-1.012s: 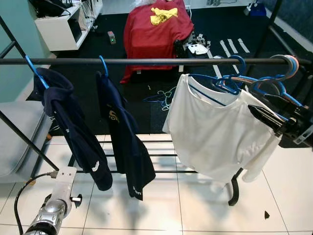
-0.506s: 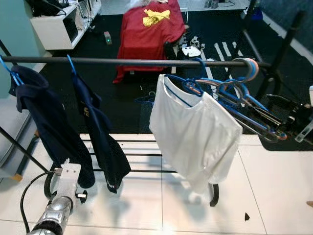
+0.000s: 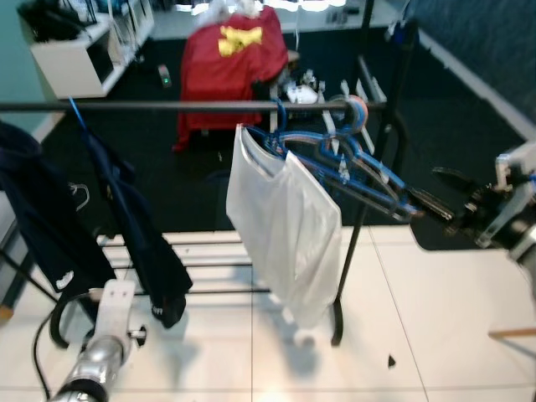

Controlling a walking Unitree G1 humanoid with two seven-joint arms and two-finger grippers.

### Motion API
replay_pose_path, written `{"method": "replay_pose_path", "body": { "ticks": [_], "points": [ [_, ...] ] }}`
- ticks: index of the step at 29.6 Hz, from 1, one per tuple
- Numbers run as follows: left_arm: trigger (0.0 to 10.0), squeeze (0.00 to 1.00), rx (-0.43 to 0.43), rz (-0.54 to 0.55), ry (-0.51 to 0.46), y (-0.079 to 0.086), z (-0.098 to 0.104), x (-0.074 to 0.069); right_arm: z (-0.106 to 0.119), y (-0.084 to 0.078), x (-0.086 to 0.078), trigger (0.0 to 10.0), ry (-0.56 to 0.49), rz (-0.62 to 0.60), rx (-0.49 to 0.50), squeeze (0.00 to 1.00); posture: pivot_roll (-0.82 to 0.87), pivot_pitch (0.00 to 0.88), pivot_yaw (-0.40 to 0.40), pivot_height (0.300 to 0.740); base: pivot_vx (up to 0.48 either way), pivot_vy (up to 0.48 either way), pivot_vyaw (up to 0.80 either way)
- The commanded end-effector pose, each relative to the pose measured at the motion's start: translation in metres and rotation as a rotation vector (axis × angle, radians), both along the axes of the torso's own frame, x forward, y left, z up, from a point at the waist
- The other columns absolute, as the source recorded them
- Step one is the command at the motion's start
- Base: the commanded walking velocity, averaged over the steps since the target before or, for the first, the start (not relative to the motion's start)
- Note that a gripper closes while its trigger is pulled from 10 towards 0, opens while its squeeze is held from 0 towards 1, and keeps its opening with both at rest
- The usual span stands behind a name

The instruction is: Hang hanger

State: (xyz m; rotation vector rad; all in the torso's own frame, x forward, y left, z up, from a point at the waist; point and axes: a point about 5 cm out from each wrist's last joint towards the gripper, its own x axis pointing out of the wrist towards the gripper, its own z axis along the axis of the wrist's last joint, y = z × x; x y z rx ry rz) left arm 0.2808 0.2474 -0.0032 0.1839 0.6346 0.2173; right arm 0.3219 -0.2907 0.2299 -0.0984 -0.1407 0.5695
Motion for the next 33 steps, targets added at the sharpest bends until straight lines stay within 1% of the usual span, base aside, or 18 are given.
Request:
{"method": "replay_pose_path", "body": {
  "ticks": [1,5,7,12,13,16,17,19,24,26,29,30,31,33],
  "points": [
    [10.0,0.00,0.010,0.030,0.031,0.009,-0.007,-0.011,0.000,0.011,0.002,10.0,-0.008,0.033,0.001,0.00,-0.01,0.138,0.019,0.740,0.000,0.000,0.80],
    [10.0,0.00,0.007,0.024,0.024,0.007,-0.006,-0.009,-0.001,0.014,0.002,10.0,-0.004,0.053,-0.002,0.00,-0.02,0.134,0.015,0.740,0.000,0.000,0.80],
    [10.0,0.00,0.004,0.017,0.017,0.004,-0.006,-0.008,-0.001,0.019,0.001,10.0,-0.002,0.076,-0.004,0.00,-0.02,0.129,0.011,0.740,0.000,0.000,0.80],
    [10.0,0.00,-0.003,0.012,0.009,0.002,-0.005,-0.006,-0.001,0.021,0.001,10.0,-0.003,0.067,-0.003,0.00,-0.03,0.127,0.012,0.740,0.000,0.000,0.80],
    [10.0,0.00,-0.008,0.008,0.007,0.000,-0.005,-0.005,0.000,0.021,0.002,10.0,-0.008,0.045,-0.012,0.00,-0.03,0.126,0.011,0.740,0.000,0.000,0.80],
    [10.0,0.00,-0.029,-0.019,-0.005,-0.004,-0.004,-0.002,-0.002,0.019,0.007,10.0,0.001,-0.056,-0.022,0.00,-0.03,0.124,0.012,0.740,0.000,0.000,0.00],
    [10.0,0.00,-0.029,-0.019,-0.005,-0.004,-0.004,-0.002,-0.002,0.019,0.007,10.0,0.001,-0.056,-0.022,0.00,-0.03,0.124,0.012,0.740,0.000,0.000,0.00],
    [10.0,0.00,-0.037,-0.038,-0.014,-0.008,-0.003,-0.001,-0.007,0.020,0.009,10.0,0.017,-0.088,-0.039,0.00,-0.03,0.122,0.011,0.740,0.480,0.000,0.00],
    [10.0,0.00,-0.038,-0.041,-0.009,-0.009,-0.003,0.000,-0.015,0.023,0.011,10.0,0.045,-0.127,-0.059,0.00,-0.04,0.122,0.011,0.740,0.480,0.000,0.00],
    [10.0,0.00,-0.051,-0.042,-0.013,-0.011,-0.004,-0.001,-0.020,0.024,0.013,10.0,0.069,-0.171,-0.075,0.00,-0.03,0.122,0.009,0.740,0.000,0.000,0.00],
    [10.0,0.00,-0.057,-0.044,-0.016,-0.012,-0.004,-0.001,-0.021,0.022,0.014,10.0,0.069,-0.205,-0.070,0.00,-0.03,0.121,0.007,0.740,0.000,0.000,0.00],
    [10.0,0.00,-0.065,-0.049,-0.018,-0.013,-0.004,-0.001,-0.017,0.018,0.015,10.0,0.058,-0.280,-0.040,0.00,-0.03,0.121,0.005,0.740,0.000,0.000,0.00],
    [10.0,0.00,-0.065,-0.049,-0.018,-0.013,-0.004,-0.001,-0.017,0.018,0.015,10.0,0.058,-0.280,-0.040,0.00,-0.03,0.121,0.005,0.740,0.000,0.000,0.00],
    [10.0,0.00,-0.066,-0.052,-0.016,-0.014,-0.005,-0.001,-0.016,0.018,0.014,10.0,0.059,-0.327,-0.026,0.00,-0.04,0.120,0.005,0.740,0.000,0.000,0.00]
  ]
}}
